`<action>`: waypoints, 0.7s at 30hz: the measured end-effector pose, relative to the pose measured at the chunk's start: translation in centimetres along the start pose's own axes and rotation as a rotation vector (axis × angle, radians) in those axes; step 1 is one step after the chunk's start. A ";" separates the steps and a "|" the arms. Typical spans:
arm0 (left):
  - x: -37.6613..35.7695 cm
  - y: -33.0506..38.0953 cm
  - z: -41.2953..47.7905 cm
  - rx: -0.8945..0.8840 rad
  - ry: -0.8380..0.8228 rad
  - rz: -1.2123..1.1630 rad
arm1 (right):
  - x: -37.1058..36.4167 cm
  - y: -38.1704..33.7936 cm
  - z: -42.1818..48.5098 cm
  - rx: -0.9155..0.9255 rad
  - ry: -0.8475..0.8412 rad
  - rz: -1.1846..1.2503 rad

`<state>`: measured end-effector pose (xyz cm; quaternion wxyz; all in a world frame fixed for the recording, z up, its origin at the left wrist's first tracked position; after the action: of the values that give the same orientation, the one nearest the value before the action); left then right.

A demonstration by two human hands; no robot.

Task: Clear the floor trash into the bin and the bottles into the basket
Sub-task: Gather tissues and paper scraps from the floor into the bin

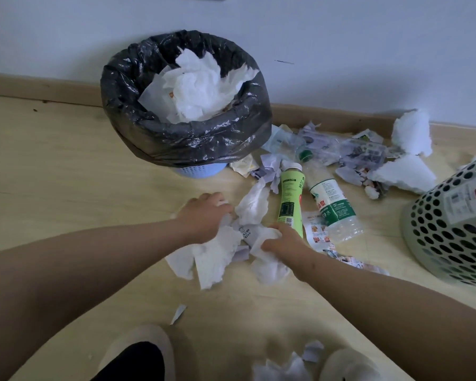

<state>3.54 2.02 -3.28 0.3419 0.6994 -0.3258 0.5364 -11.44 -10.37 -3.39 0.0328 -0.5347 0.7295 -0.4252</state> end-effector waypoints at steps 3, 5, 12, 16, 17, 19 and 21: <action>-1.5 1.8 1.0 -0.034 -0.131 -0.045 | 0.3 0.1 -0.1 0.015 0.007 -0.008; -2.4 2.4 0.5 -0.007 -0.144 -0.045 | 0.4 0.2 0.0 0.017 0.015 -0.008; -4.1 0.5 -2.4 0.003 -0.306 -0.134 | 0.7 0.3 -0.5 -0.003 -0.016 0.000; -1.0 1.2 -0.8 0.098 -0.041 -0.407 | 0.9 -0.4 -0.3 -0.037 -0.041 0.128; -0.2 1.4 -0.3 0.149 0.019 -0.494 | 1.0 -0.6 -0.2 -0.050 -0.044 0.172; 0.5 1.5 0.1 0.213 0.052 -0.553 | 1.2 -1.0 -0.1 -0.076 -0.028 0.221; -0.2 1.0 -0.4 0.077 -0.032 -0.331 | 1.3 -1.2 0.0 -0.093 -0.007 0.227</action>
<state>2.48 1.85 -3.26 0.3935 0.7644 -0.1909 0.4738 -11.10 -11.46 -2.04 0.0585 -0.4511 0.8043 -0.3823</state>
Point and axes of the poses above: each hand's wrist, its own z-axis towards the middle knuckle, its own x-axis out of the back of the hand, y = z × x, the point moved 1 cm from there along z, towards the middle knuckle, and after that the axes turned 10 degrees about y, right-handed, at the moved point
